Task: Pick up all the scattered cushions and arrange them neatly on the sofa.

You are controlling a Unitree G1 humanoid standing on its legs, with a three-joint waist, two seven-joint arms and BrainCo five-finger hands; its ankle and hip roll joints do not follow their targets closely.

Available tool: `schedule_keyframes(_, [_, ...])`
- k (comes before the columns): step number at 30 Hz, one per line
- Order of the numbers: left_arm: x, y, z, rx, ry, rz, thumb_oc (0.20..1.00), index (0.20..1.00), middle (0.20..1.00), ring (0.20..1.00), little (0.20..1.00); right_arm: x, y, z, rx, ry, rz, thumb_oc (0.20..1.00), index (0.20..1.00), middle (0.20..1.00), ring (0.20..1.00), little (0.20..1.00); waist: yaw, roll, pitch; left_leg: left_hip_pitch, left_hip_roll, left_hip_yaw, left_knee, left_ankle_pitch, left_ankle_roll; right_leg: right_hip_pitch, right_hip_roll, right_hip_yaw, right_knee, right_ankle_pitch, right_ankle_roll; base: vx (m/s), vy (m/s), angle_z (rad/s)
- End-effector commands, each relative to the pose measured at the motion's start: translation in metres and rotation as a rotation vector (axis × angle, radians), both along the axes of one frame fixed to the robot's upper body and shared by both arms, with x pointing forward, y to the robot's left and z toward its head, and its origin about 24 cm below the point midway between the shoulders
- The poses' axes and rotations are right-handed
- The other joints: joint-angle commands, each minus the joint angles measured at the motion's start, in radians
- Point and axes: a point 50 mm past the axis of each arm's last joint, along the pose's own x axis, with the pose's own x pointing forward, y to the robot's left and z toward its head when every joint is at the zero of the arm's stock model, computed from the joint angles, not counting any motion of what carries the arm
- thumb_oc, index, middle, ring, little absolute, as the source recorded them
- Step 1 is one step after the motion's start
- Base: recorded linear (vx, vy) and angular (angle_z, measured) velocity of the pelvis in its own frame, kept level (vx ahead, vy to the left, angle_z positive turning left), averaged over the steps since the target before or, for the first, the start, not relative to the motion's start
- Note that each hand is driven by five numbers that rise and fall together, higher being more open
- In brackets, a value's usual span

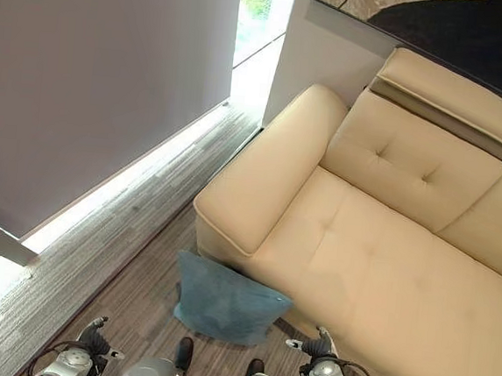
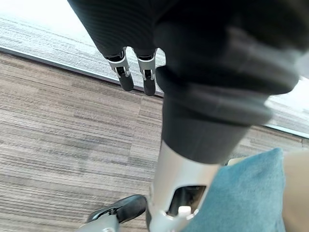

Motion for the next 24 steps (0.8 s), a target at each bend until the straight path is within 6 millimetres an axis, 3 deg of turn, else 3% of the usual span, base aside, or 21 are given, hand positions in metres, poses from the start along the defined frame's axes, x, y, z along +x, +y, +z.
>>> schedule_keyframes(1, [0.020,-0.004,0.007,-0.021,-0.104,0.044,1.000,1.000,1.000,1.000,1.000,0.025,-0.009,0.014,-0.041,-0.100,0.000,1.000,1.000,1.000,1.000,1.000,0.006,0.000,0.041,-0.060,0.022,-0.047,0.111,-0.129,-0.018,-0.045,0.011,0.008,0.015,0.054,0.042,-0.11,-0.026,-0.08])
schedule_keyframes(3, [0.037,-0.005,0.016,-0.028,-0.181,0.067,1.000,1.000,1.000,1.000,1.000,0.038,-0.009,0.021,-0.045,-0.153,-0.019,1.000,1.000,1.000,1.000,1.000,0.005,0.002,0.073,-0.103,0.021,-0.045,0.131,-0.127,-0.019,-0.081,0.006,0.008,0.025,0.058,0.039,-0.24,-0.029,-0.06])
schedule_keyframes(4, [0.063,-0.009,0.029,-0.044,-0.298,0.099,1.000,1.000,1.000,1.000,1.000,0.058,-0.008,0.033,-0.049,-0.244,-0.050,1.000,1.000,1.000,1.000,1.000,0.003,0.008,0.125,-0.177,0.019,-0.039,0.169,-0.121,-0.024,-0.146,-0.002,0.013,0.052,0.065,0.033,-0.28,-0.026,0.01])
schedule_keyframes(5, [0.063,-0.009,0.029,-0.044,-0.298,0.099,1.000,1.000,1.000,1.000,1.000,0.058,-0.008,0.033,-0.049,-0.244,-0.050,1.000,1.000,1.000,1.000,1.000,0.003,0.008,0.122,-0.183,0.019,-0.039,0.173,-0.122,-0.023,-0.152,-0.003,0.014,0.054,0.064,0.033,-0.43,-0.022,0.09])
schedule_keyframes(6, [0.086,-0.015,0.044,-0.064,-0.410,0.111,1.000,1.000,1.000,1.000,1.000,0.077,-0.008,0.047,-0.050,-0.335,-0.081,1.000,1.000,1.000,1.000,1.000,-0.002,0.017,0.163,-0.268,0.020,-0.039,0.217,-0.114,-0.030,-0.229,-0.015,0.019,0.088,0.072,0.022,-0.29,0.001,0.07])
schedule_keyframes(10, [0.121,-0.029,0.073,-0.136,-0.614,0.156,1.000,1.000,1.000,1.000,1.000,0.114,0.001,0.080,-0.002,-0.551,-0.151,1.000,1.000,1.000,1.000,1.000,-0.018,0.029,0.189,-0.464,0.024,-0.037,0.295,-0.101,-0.032,-0.422,-0.027,0.027,0.142,0.086,0.005,-0.27,0.026,0.00])
schedule_keyframes(11, [0.137,-0.038,0.088,-0.158,-0.691,0.142,1.000,1.000,1.000,1.000,1.000,0.133,0.009,0.098,0.023,-0.654,-0.172,1.000,1.000,1.000,1.000,1.000,-0.027,0.032,0.201,-0.533,0.028,-0.032,0.317,-0.094,-0.031,-0.488,-0.033,0.032,0.150,0.095,0.006,-0.16,0.038,-0.19])
schedule_keyframes(12, [0.137,-0.038,0.088,-0.158,-0.691,0.142,1.000,1.000,1.000,1.000,1.000,0.133,0.009,0.098,0.023,-0.654,-0.172,1.000,1.000,1.000,1.000,1.000,-0.028,0.032,0.199,-0.535,0.028,-0.032,0.318,-0.094,-0.031,-0.490,-0.033,0.032,0.151,0.095,0.006,-0.22,0.063,-0.18])
schedule_keyframes(14, [0.166,-0.056,0.115,-0.175,-0.810,0.101,1.000,1.000,1.000,1.000,1.000,0.158,0.020,0.127,0.026,-0.791,-0.174,1.000,1.000,1.000,1.000,1.000,-0.044,0.043,0.211,-0.659,0.031,-0.033,0.356,-0.109,-0.039,-0.621,-0.037,0.050,0.193,0.082,0.014,-0.12,0.069,-0.04])
schedule_keyframes(19, [0.199,-0.074,0.156,-0.159,-0.968,0.071,1.000,1.000,1.000,1.000,1.000,0.180,0.028,0.159,0.002,-0.936,-0.216,1.000,1.000,1.000,1.000,1.000,-0.076,0.040,0.211,-0.822,0.016,-0.034,0.361,-0.091,-0.046,-0.795,-0.048,0.079,0.197,0.109,0.022,-0.09,0.065,-0.03])
schedule_keyframes(24, [0.214,-0.085,0.176,-0.115,-1.028,0.046,1.000,1.000,1.000,1.000,1.000,0.187,0.034,0.169,-0.009,-0.990,-0.264,1.000,1.000,1.000,1.000,1.000,-0.096,0.042,0.204,-0.907,0.007,-0.027,0.359,-0.084,-0.044,-0.892,-0.054,0.103,0.199,0.124,0.029,-0.02,0.054,-0.01])
